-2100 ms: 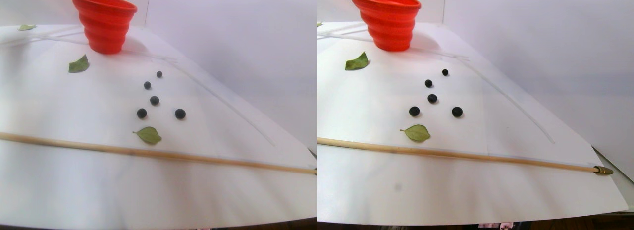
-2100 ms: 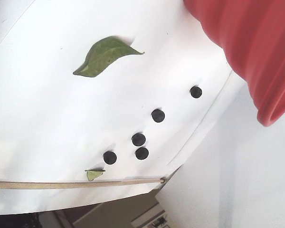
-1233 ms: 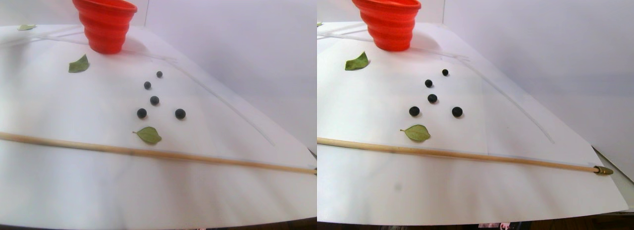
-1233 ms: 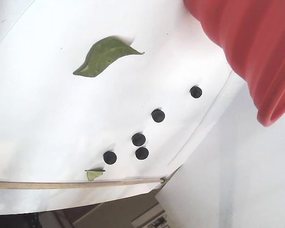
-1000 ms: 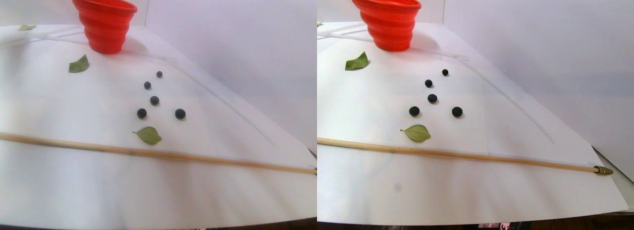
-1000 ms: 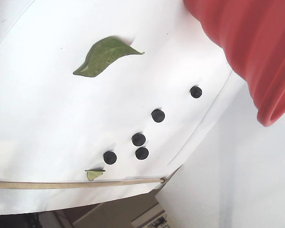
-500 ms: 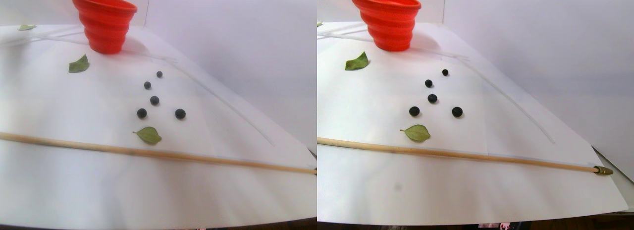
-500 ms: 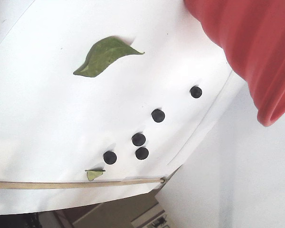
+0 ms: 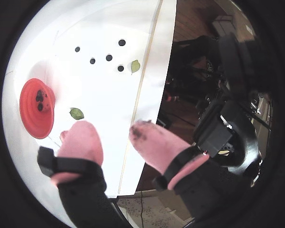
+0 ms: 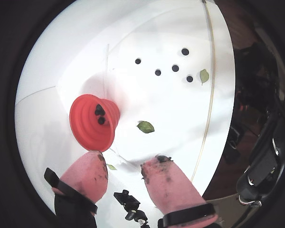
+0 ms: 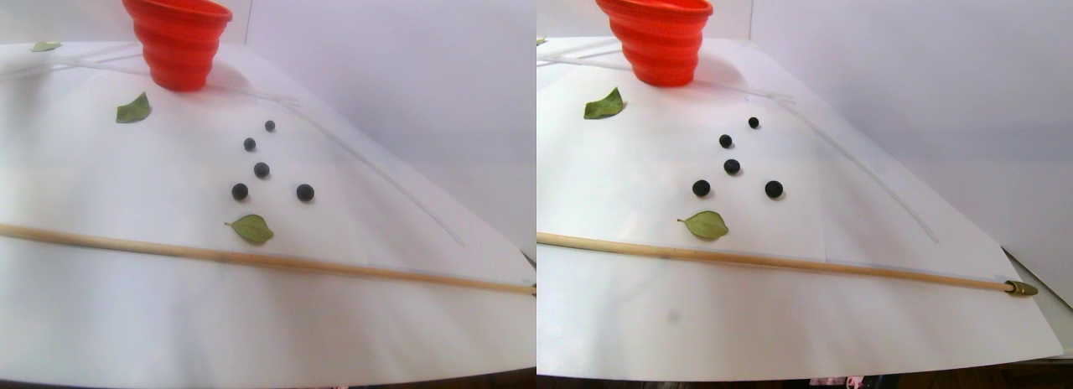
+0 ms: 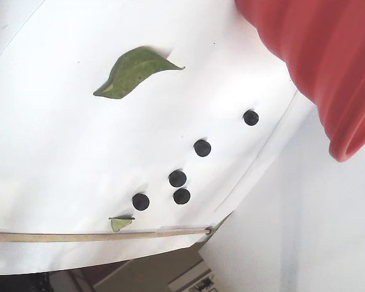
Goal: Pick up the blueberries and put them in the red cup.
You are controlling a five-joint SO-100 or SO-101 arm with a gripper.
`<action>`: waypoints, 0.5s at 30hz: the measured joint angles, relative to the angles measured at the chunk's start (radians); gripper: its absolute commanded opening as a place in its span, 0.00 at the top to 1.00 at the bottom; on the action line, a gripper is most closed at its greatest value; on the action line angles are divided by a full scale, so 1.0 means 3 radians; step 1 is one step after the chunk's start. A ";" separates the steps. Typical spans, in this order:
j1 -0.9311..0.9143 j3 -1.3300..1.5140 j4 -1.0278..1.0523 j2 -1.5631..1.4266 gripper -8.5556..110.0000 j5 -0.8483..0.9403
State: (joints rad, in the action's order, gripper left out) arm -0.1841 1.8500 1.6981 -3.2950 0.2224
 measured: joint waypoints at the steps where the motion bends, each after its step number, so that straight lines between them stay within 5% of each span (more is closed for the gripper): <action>1: -0.0005 0.0000 -0.0107 0.0000 0.82 0.0031; 15: -0.0087 -0.0005 -0.0276 0.0036 0.82 0.0926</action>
State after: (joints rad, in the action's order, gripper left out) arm -0.2102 1.8484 1.6153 -3.2843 0.5001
